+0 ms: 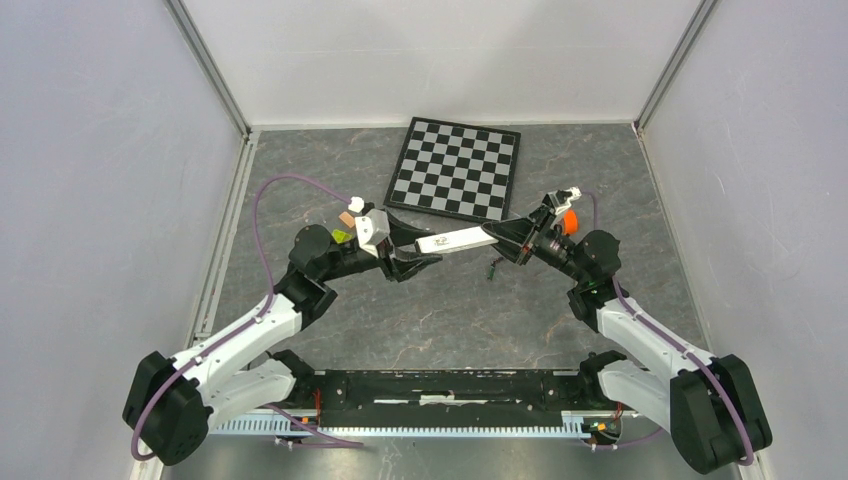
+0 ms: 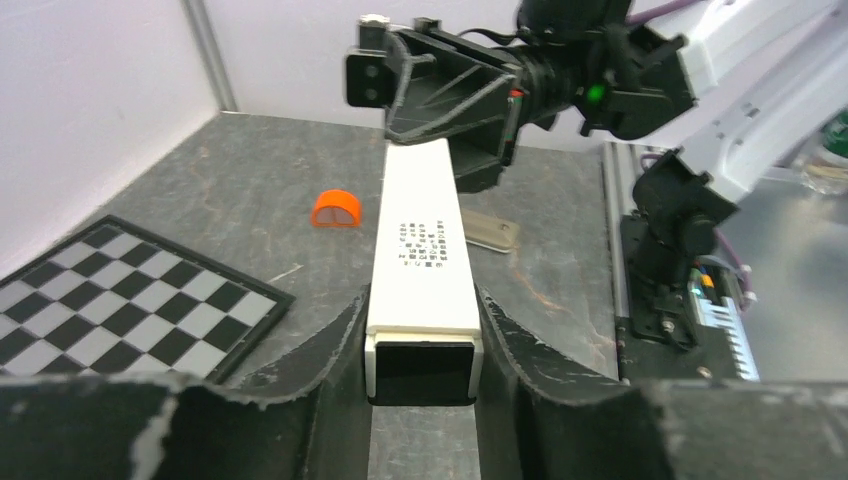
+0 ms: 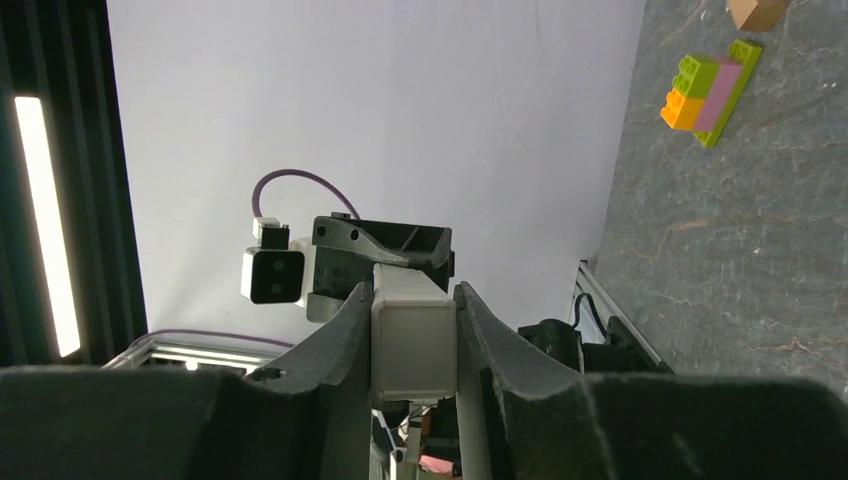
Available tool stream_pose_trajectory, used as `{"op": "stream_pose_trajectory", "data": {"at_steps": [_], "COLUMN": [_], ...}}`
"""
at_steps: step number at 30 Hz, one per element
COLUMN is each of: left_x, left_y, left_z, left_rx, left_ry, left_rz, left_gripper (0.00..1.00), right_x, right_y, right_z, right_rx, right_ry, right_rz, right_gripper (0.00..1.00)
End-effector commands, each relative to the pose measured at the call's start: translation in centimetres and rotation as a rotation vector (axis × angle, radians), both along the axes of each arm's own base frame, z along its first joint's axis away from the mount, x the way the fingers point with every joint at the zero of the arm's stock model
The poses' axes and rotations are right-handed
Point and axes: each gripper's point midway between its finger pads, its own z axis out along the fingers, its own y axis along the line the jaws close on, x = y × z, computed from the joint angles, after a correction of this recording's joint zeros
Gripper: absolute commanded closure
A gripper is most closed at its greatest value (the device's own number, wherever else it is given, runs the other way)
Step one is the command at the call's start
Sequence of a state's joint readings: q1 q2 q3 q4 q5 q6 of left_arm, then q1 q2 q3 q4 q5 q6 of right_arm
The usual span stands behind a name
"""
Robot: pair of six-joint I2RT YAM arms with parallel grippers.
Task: Load the batteries into the remote control
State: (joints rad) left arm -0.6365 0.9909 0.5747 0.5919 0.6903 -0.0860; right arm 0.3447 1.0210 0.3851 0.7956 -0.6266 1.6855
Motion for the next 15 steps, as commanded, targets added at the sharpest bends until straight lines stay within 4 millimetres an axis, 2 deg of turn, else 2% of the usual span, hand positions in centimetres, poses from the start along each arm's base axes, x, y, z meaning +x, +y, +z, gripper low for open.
{"op": "stream_pose_trajectory", "data": {"at_steps": [1,5,6,8,10,11,12,15], "left_x": [0.4,0.6,0.7,0.6,0.4,0.1,-0.1,-0.9], "left_y": [-0.4,-0.2,-0.1,0.1,0.1,0.1,0.1,0.1], "left_z": [2.3,2.1,2.1,2.5,2.9,2.9,3.1,3.2], "left_rx": [-0.054,-0.046,-0.047,-0.054,-0.056,-0.054,-0.054,-0.049], "left_ry": [-0.043,-0.022,-0.016,-0.013,-0.001,0.006,0.008,0.007], "left_rz": [0.015,0.038,0.046,0.049,0.042,0.033,0.024,-0.009], "left_gripper": [0.68,0.97,0.98,0.98,0.98,0.98,0.98,0.98], "right_x": [0.2,0.3,0.3,0.2,-0.1,-0.4,-0.6,-1.2], "right_y": [-0.1,-0.2,-0.2,-0.1,0.0,0.0,0.1,0.3], "right_z": [1.4,1.8,1.9,1.8,1.8,1.8,1.8,2.4], "right_rx": [0.003,-0.032,-0.045,-0.078,-0.097,-0.103,-0.105,-0.110], "right_ry": [-0.071,-0.133,-0.153,-0.198,-0.253,-0.278,-0.305,-0.387], "right_rz": [-0.019,-0.040,-0.042,-0.036,-0.027,-0.020,-0.011,0.018], "right_gripper": [1.00,1.00,0.97,0.85,0.65,0.50,0.40,0.28]}}
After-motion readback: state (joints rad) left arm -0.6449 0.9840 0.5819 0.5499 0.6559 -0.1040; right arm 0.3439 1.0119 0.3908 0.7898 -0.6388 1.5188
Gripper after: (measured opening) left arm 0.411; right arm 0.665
